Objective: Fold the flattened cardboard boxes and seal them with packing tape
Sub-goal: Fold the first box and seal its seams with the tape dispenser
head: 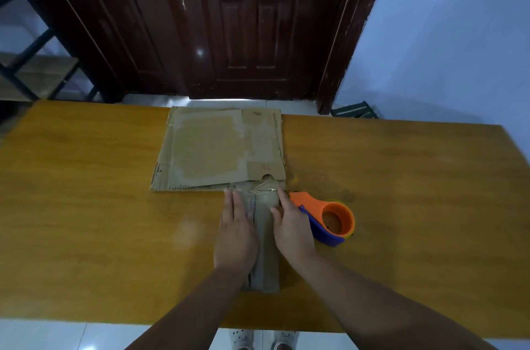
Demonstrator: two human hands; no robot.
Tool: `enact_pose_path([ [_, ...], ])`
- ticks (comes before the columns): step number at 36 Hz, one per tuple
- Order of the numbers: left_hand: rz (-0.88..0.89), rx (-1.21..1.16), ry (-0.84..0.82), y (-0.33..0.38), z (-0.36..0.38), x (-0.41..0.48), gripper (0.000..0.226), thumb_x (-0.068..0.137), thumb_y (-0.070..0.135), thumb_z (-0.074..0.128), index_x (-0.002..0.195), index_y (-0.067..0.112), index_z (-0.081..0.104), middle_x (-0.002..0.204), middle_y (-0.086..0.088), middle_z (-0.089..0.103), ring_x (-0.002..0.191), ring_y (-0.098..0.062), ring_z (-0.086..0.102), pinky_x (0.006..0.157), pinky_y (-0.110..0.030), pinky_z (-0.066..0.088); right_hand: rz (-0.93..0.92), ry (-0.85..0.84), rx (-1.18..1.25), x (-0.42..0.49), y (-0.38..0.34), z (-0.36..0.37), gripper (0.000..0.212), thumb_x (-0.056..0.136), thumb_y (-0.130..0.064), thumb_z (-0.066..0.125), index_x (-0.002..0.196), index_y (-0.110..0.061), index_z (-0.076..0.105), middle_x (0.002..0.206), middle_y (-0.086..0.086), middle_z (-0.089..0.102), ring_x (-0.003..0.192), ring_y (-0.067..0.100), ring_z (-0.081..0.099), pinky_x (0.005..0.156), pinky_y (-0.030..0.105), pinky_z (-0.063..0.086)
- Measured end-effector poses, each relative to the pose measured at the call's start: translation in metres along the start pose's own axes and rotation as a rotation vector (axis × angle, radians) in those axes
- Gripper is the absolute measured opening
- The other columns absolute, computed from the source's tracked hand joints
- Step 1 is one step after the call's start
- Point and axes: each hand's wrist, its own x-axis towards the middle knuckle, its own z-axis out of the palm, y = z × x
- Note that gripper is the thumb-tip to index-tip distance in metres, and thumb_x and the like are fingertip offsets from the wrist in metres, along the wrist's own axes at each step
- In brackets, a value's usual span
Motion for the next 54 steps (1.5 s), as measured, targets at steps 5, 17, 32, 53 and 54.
enact_pose_path([
  [5,-0.125,-0.196,0.016,-0.002,-0.007,0.003,0.055,0.103,0.025,0.031,0.152,0.011,0.010,0.155,-0.011,0.026,0.136,-0.028,0.036,0.104,-0.036,0.037,0.007,0.015,0.006,-0.002,0.002,0.003,0.052,0.101,-0.022,0.044,0.150,-0.015,0.029,0.131,0.008,0.058,0.115,0.021,0.057,0.089,0.025,0.045],
  [17,-0.319,-0.680,-0.051,-0.012,-0.012,0.023,0.057,0.097,0.040,0.046,0.149,0.022,0.029,0.149,0.001,0.038,0.135,-0.023,0.038,0.110,-0.040,0.033,0.153,-0.045,0.311,0.001,0.004,-0.002,0.054,0.099,-0.020,0.050,0.149,-0.019,0.029,0.146,0.002,0.046,0.135,0.015,0.041,0.111,0.030,0.034],
  [32,-0.368,-0.813,-0.052,-0.010,-0.013,0.036,0.035,0.097,0.036,0.050,0.122,0.015,0.062,0.115,-0.003,0.065,0.107,-0.023,0.059,0.083,-0.034,0.050,0.291,-0.178,0.528,0.023,0.013,-0.010,0.040,0.095,-0.012,0.056,0.134,-0.023,0.051,0.135,-0.007,0.055,0.127,0.010,0.047,0.106,0.032,0.040],
  [53,-0.254,-0.850,-0.109,-0.026,-0.021,0.046,0.022,0.091,0.028,0.062,0.109,0.032,0.050,0.105,0.006,0.057,0.091,-0.004,0.055,0.067,-0.022,0.045,0.290,-0.276,0.578,0.027,0.011,-0.014,0.031,0.098,-0.014,0.052,0.125,-0.029,0.052,0.119,-0.011,0.056,0.109,0.008,0.055,0.078,0.016,0.046],
  [54,-0.258,-0.859,-0.101,-0.026,-0.020,0.046,0.019,0.091,0.027,0.063,0.106,0.031,0.052,0.103,0.006,0.058,0.090,-0.005,0.056,0.066,-0.023,0.045,0.290,-0.277,0.580,0.027,0.011,-0.014,0.031,0.098,-0.014,0.052,0.125,-0.029,0.052,0.117,-0.012,0.056,0.109,0.008,0.055,0.077,0.015,0.045],
])
